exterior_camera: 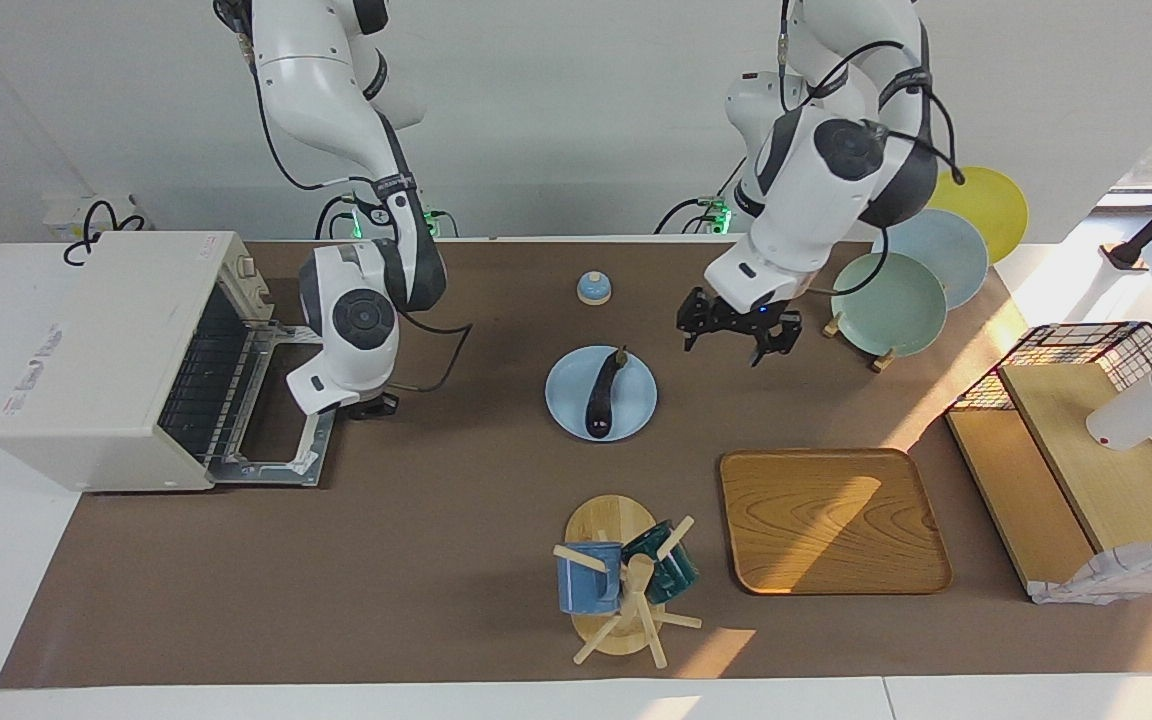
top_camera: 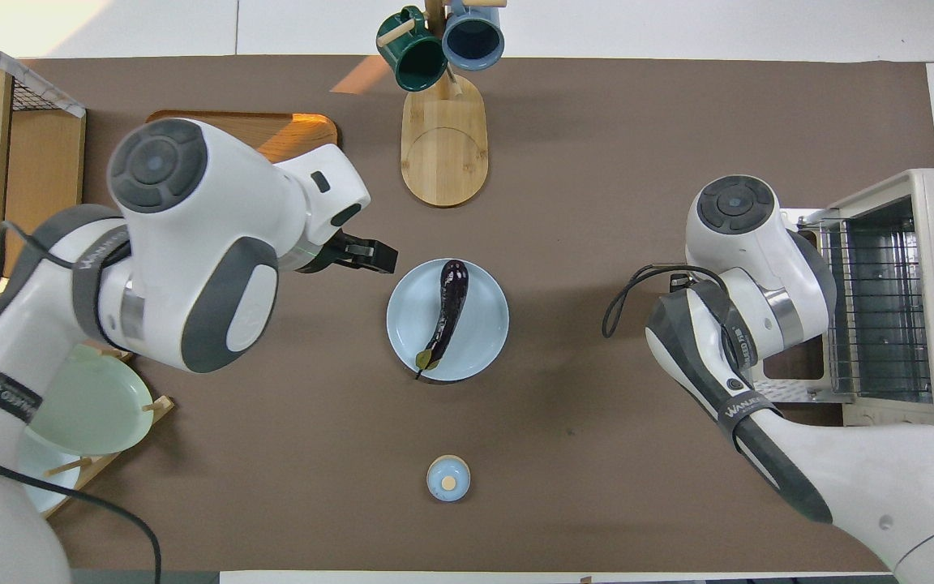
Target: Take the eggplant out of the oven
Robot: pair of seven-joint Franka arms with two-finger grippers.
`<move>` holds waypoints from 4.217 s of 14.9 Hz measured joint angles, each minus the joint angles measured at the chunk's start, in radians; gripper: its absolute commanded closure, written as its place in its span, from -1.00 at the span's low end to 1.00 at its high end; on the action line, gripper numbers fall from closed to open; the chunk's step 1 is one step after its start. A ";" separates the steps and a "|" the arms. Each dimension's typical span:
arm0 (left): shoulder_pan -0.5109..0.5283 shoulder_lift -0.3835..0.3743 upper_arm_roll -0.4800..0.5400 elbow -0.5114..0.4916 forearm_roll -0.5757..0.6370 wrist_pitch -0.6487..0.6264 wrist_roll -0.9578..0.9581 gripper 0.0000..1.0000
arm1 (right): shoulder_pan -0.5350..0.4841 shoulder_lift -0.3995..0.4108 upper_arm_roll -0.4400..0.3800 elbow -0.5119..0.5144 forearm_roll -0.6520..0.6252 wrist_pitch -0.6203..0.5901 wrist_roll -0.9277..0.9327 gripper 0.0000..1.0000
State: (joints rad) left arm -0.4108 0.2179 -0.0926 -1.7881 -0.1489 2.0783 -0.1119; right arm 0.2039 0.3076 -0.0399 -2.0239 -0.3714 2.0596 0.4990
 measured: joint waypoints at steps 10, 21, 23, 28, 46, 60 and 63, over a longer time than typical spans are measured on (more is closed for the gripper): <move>-0.148 0.180 0.000 -0.024 0.000 0.168 0.061 -1.00 | -0.042 -0.141 0.026 0.030 -0.044 -0.141 -0.238 1.00; -0.174 0.181 -0.001 -0.063 0.000 0.207 0.072 -0.84 | -0.222 -0.278 0.016 0.110 -0.020 -0.273 -0.460 0.50; -0.175 0.181 0.000 -0.069 0.000 0.211 0.072 -0.54 | -0.223 -0.275 0.018 0.226 0.037 -0.378 -0.461 0.35; -0.175 0.181 0.000 -0.077 0.000 0.218 0.072 0.40 | -0.229 -0.273 0.013 0.375 0.234 -0.478 -0.508 -0.99; 0.117 0.131 0.033 0.135 -0.061 -0.052 0.071 1.00 | -0.197 -0.286 0.005 0.371 0.295 -0.472 -0.604 -1.00; 0.227 0.292 0.120 0.136 -0.060 0.127 0.057 1.00 | -0.196 -0.284 0.004 0.389 0.303 -0.447 -0.581 -1.00; 0.232 0.292 0.120 0.136 -0.060 0.146 0.057 1.00 | -0.197 -0.283 0.002 0.389 0.380 -0.448 -0.579 -1.00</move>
State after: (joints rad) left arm -0.1786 0.5100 0.0273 -1.6523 -0.2090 2.2245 -0.0549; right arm 0.0073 0.0243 -0.0375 -1.6345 0.0081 1.6120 -0.0802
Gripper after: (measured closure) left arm 0.678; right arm 0.000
